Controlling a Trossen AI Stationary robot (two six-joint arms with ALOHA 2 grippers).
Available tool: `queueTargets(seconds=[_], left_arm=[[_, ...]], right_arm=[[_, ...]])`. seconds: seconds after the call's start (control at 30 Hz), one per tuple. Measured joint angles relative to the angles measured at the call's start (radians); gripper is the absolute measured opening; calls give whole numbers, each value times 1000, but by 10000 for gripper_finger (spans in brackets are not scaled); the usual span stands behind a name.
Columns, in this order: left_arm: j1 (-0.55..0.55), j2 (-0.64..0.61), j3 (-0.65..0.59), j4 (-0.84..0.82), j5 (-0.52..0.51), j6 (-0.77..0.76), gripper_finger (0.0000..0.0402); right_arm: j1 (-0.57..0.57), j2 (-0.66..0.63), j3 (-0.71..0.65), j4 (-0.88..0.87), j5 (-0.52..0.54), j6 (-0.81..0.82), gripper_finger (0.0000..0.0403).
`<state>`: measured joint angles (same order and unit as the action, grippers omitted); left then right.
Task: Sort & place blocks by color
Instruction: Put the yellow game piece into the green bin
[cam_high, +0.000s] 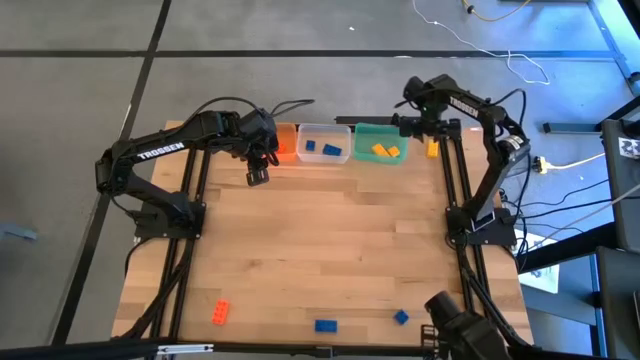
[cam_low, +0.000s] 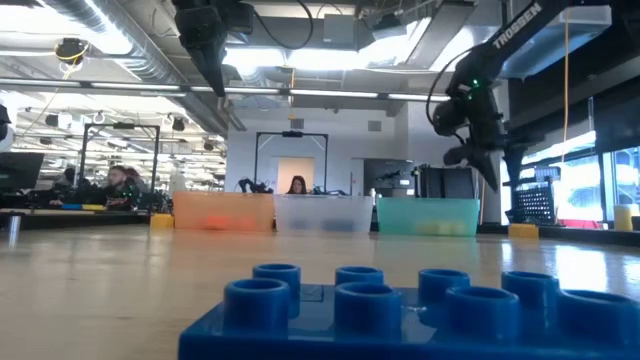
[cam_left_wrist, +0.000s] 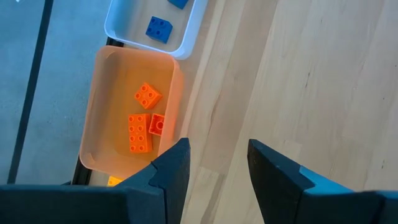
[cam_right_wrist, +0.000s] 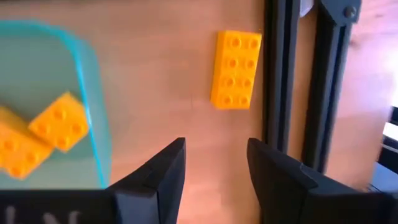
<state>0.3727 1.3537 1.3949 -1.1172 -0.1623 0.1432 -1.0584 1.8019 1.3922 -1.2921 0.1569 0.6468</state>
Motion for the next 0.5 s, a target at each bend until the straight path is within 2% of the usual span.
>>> queueTargets(seconds=[0.13, 0.27, 0.5], left_arm=[[0, 0, 0, 0, 0, 0, 152], [0, 0, 0, 0, 0, 0, 152], [0, 0, -1, 0, 0, -2, 152]], right_arm=[[-18, 0, -36, 76, 33, 10, 171], [-20, 0, -58, 97, 34, 91, 171], [-18, 1, -111, 152, 54, 390, 171]])
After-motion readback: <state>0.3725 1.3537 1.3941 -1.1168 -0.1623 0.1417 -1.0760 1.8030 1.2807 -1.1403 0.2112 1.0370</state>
